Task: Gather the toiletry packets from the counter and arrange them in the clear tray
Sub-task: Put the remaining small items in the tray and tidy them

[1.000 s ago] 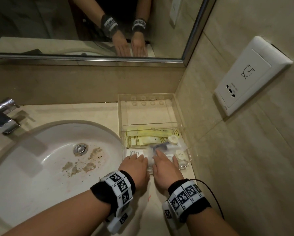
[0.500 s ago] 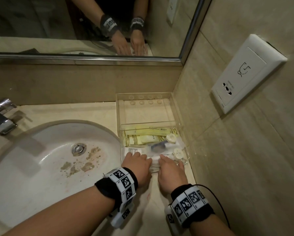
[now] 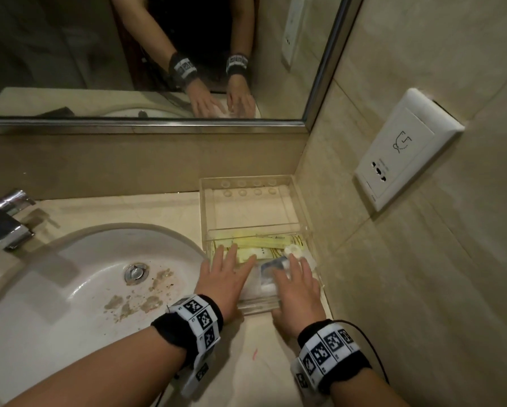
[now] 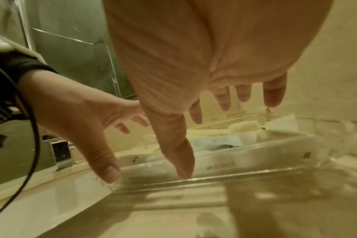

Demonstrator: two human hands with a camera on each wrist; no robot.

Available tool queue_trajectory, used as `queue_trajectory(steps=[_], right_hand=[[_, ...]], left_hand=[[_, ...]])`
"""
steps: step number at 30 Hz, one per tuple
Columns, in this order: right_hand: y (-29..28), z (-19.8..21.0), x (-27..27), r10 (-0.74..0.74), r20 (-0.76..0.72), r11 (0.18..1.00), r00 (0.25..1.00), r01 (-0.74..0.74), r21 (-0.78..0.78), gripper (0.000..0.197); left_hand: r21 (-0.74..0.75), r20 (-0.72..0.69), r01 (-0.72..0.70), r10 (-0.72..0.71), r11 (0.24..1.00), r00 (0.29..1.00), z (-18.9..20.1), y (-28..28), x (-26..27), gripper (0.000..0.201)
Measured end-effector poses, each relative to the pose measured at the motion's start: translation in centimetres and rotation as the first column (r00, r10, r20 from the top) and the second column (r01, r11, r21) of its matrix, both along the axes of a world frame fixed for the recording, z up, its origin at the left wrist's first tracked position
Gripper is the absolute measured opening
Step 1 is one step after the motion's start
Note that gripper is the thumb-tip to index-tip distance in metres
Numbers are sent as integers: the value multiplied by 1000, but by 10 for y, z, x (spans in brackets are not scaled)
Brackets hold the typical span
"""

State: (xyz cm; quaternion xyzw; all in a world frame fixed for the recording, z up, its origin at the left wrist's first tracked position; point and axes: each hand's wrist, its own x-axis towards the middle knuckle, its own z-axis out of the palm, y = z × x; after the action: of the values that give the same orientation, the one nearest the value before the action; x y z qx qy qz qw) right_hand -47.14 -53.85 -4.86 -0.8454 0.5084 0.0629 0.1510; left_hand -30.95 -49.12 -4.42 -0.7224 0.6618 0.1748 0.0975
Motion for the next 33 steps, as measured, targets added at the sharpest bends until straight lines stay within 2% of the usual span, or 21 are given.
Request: queue_trajectory(steps=[2, 4, 8, 12, 17, 22, 27, 33], right_hand=[[-10, 4, 3, 14, -75, 999, 997, -10, 51, 102], [-22, 6, 8, 37, -138, 995, 990, -23, 97, 117], [-33, 4, 18, 93, -218, 986, 971, -60, 155, 131], [-35, 1, 22, 182, -265, 973, 947, -135, 186, 141], [-45, 0, 27, 258, -304, 961, 917, -213, 174, 148], [-55, 0, 29, 262, -305, 962, 916, -224, 154, 145], [-64, -1, 32, 274, -309, 959, 911, -236, 154, 146], [-73, -5, 39, 249, -276, 966, 928, -216, 143, 143]], left_hand=[[53, 23, -22, 21, 998, 1000, 2, -5, 11, 123], [97, 9, -34, 33, 995, 999, 2, -10, 19, 131], [142, -56, -52, 60, 989, 997, 1, -13, 31, 139], [209, -20, 4, 0, 978, 1000, -5, -14, 36, 149], [228, -22, -14, 19, 974, 1000, -5, -18, 38, 148], [169, -35, -40, 47, 985, 998, -6, -23, 41, 143], [151, -8, -63, 65, 987, 998, -5, -26, 41, 142], [51, 37, -77, 76, 996, 996, -2, -30, 47, 135]])
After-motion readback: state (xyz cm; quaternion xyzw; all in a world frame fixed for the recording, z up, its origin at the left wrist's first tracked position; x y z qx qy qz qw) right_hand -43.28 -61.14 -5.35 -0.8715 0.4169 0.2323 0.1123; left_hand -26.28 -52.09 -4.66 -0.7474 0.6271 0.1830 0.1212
